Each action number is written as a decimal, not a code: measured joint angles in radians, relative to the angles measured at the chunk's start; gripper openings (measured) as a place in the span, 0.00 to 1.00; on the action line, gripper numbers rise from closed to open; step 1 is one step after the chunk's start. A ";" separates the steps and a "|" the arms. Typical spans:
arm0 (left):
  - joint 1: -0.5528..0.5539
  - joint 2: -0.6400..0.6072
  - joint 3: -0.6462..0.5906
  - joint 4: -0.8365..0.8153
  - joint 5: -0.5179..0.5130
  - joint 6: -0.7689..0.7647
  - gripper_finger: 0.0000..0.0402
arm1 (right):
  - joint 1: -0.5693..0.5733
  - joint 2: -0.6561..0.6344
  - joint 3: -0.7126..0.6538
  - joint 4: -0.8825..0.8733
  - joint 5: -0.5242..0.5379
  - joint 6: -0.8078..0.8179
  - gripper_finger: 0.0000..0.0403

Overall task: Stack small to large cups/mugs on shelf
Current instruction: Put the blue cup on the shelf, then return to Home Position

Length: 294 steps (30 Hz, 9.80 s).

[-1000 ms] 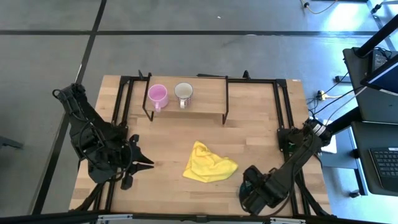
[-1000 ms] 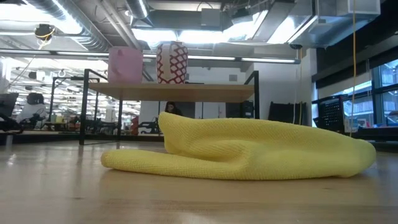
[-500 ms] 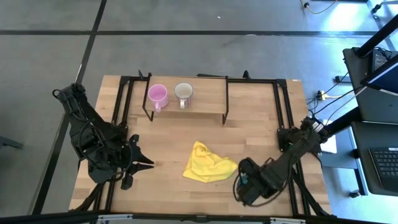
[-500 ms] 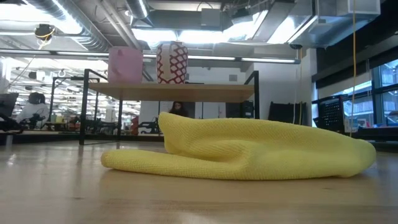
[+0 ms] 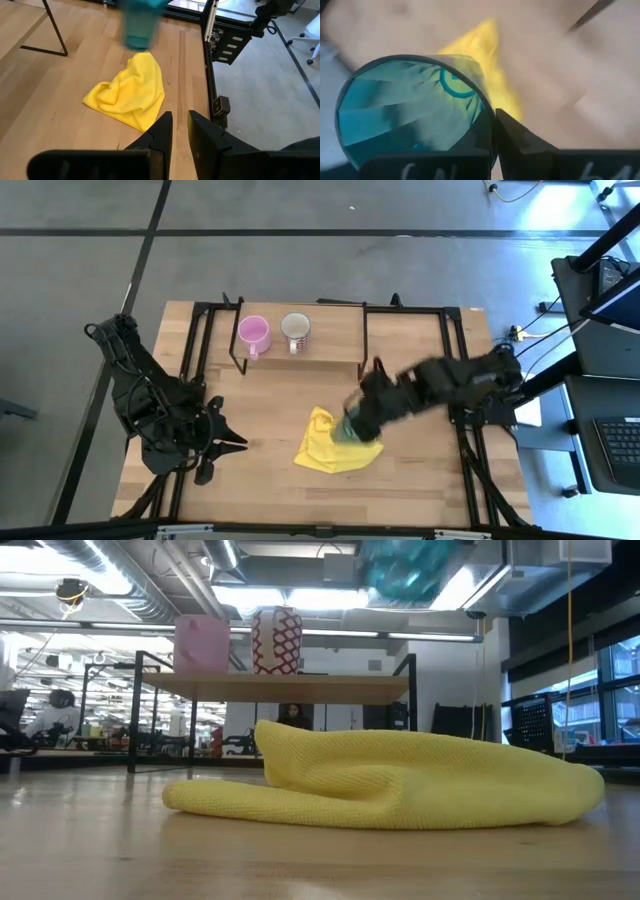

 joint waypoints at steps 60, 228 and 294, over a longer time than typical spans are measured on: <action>0.138 0.002 0.000 -0.143 0.045 -0.281 0.13 | -0.684 -0.020 -0.010 0.082 -0.013 -0.439 0.03; 0.196 -1.181 -1.276 0.910 0.540 0.637 0.13 | 0.032 -1.146 -2.138 2.637 -0.375 -1.090 0.15; 0.196 -1.180 -1.275 0.911 0.658 0.428 0.13 | 0.032 -1.144 -2.138 2.356 -0.375 -1.040 0.15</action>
